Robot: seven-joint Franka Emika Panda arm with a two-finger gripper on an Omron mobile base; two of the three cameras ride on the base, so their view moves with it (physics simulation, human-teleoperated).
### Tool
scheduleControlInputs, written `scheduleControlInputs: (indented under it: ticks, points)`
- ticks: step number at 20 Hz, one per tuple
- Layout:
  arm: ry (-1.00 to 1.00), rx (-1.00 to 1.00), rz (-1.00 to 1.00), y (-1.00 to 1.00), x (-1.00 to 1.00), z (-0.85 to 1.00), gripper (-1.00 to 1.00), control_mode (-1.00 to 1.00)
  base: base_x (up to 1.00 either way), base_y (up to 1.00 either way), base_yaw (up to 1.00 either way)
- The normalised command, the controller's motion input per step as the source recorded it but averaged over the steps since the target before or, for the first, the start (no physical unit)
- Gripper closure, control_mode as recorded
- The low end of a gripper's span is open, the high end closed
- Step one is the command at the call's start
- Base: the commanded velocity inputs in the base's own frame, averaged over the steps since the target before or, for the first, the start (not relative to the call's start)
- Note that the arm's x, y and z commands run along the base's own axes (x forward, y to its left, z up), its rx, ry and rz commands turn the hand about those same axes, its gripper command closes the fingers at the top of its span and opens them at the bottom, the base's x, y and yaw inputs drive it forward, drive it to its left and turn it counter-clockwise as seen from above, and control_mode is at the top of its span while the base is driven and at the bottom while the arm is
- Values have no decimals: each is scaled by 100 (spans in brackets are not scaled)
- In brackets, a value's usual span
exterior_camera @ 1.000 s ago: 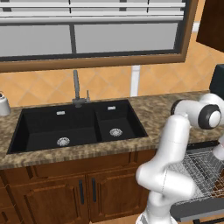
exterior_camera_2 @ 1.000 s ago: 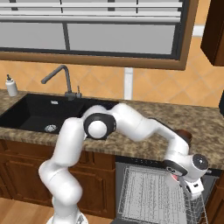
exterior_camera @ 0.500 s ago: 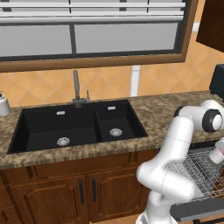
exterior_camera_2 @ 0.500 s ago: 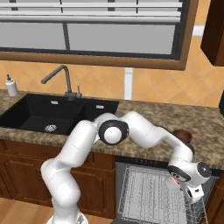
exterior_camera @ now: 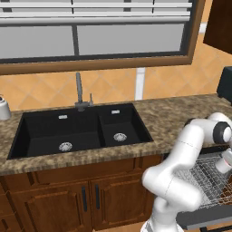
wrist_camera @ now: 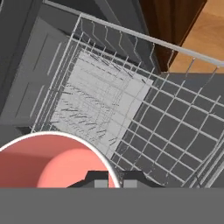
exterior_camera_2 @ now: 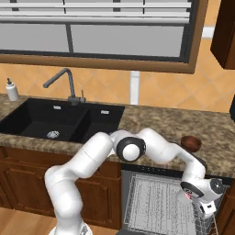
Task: Pick up the cup and bowl from the counter, place them in the dishwasher, and close the dishwasher door.
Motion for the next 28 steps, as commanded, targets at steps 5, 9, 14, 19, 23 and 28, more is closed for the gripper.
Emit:
scheduleControlInputs:
  ticks: [5,9,14,19,23,28]
  points:
    - [0,0,-1,-44,24,-49,100,-100,0,0,0]
    - [0,0,-1,-27,13,-56,100,-100,0,0,0]
    - [0,0,0,-3,4,-55,100,-100,0,0,0]
    - [0,0,0,0,0,-45,-100,-100,0,0,0]
    - [0,0,0,-1,0,-5,-100,-100,0,0,0]
    - [-8,1,0,-6,-6,36,-100,-100,0,0,0]
